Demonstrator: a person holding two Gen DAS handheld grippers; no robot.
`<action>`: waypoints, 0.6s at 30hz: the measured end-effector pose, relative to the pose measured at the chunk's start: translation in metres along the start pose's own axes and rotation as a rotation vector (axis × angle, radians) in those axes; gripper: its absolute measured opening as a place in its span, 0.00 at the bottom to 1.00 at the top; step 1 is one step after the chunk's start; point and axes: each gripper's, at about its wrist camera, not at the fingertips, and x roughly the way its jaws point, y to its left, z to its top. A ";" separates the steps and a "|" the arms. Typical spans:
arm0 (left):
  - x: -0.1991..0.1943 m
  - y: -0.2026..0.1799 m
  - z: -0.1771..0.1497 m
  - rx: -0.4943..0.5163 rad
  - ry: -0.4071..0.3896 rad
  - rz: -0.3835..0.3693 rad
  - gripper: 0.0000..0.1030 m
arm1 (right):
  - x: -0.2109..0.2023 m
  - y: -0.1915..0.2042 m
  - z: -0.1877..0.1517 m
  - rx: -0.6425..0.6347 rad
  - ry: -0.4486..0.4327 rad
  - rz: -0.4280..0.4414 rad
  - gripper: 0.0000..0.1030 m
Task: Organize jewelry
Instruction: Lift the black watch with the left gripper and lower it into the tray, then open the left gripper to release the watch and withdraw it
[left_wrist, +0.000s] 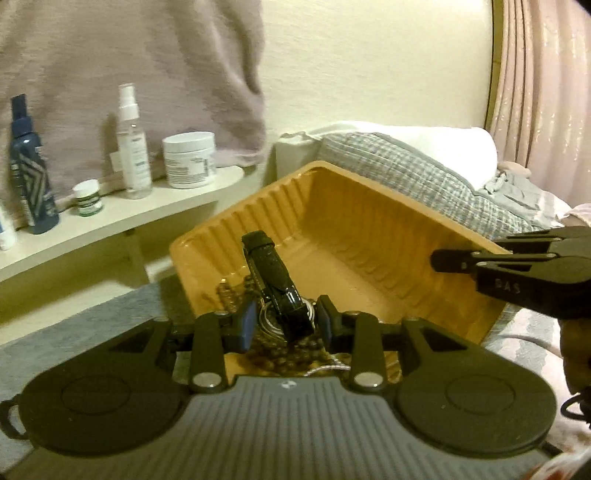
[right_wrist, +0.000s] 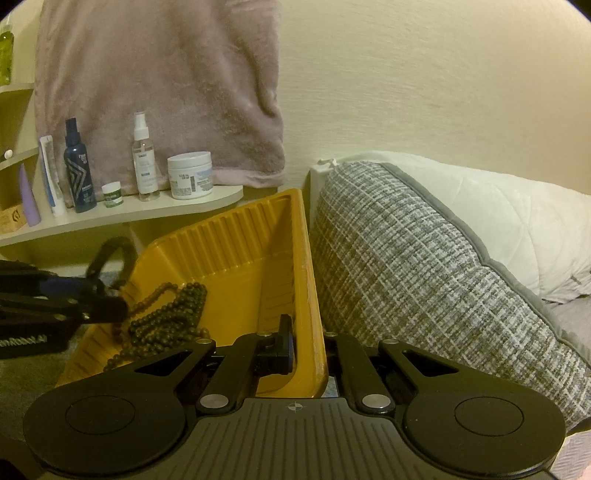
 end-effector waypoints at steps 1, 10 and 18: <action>0.001 -0.002 0.000 0.003 0.003 -0.004 0.30 | 0.000 0.000 0.000 0.002 0.001 0.000 0.04; 0.013 -0.009 -0.001 0.013 0.033 -0.017 0.30 | 0.000 -0.001 -0.001 0.006 0.001 0.000 0.04; 0.020 -0.013 -0.001 0.016 0.065 -0.015 0.31 | 0.000 0.000 -0.001 0.007 0.001 0.000 0.04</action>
